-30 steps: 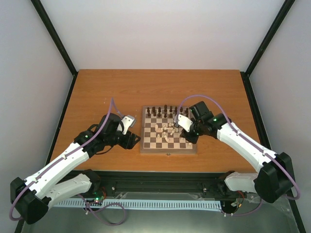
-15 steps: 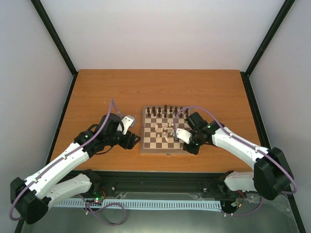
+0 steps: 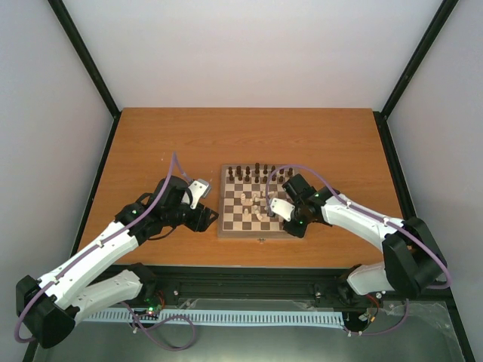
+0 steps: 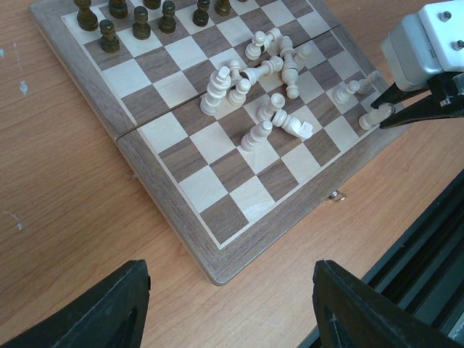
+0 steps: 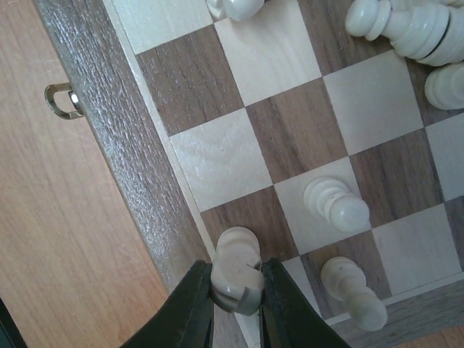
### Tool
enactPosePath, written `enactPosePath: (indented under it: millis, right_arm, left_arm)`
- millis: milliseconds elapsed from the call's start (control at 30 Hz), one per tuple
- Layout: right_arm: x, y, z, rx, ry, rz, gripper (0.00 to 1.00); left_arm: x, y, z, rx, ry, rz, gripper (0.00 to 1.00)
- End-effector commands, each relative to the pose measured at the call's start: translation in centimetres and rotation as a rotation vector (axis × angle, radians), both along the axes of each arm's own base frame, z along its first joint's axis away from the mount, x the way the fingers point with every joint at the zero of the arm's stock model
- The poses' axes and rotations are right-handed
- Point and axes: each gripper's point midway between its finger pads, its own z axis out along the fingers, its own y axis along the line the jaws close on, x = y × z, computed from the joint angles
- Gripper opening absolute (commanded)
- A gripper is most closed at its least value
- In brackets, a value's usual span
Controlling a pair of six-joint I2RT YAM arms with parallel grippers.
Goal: Set up the chess pieces on the board
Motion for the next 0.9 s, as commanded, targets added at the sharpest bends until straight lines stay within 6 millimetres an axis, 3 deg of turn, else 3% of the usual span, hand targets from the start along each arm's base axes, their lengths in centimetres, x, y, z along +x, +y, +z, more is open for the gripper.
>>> enactPosePath:
  millis: [0, 500, 600, 700, 867]
  right_arm:
    - [0.9, 0.3, -0.1, -0.012, -0.031, -0.012, 0.14]
    - [0.7, 0.8, -0.3, -0.005, -0.015, 0.001, 0.15]
    - [0.9, 0.8, -0.2, -0.008, -0.024, -0.007, 0.21]
    - [1.2, 0.8, 0.7, 0.01, -0.054, -0.013, 0.28]
    - [1.5, 0.9, 4.2, 0.113, -0.125, -0.039, 0.38]
  left_arm:
    - [-0.2, -0.5, 0.8, -0.015, -0.016, -0.027, 0.64]
    - [-0.2, -0.6, 0.7, -0.015, -0.01, -0.03, 0.65]
    - [-0.2, -0.6, 0.7, -0.014, -0.009, -0.03, 0.65]
    - [-0.2, -0.6, 0.7, -0.015, -0.009, -0.03, 0.65]
    - [0.4, -0.2, 0.6, 0.009, -0.012, 0.003, 0.65]
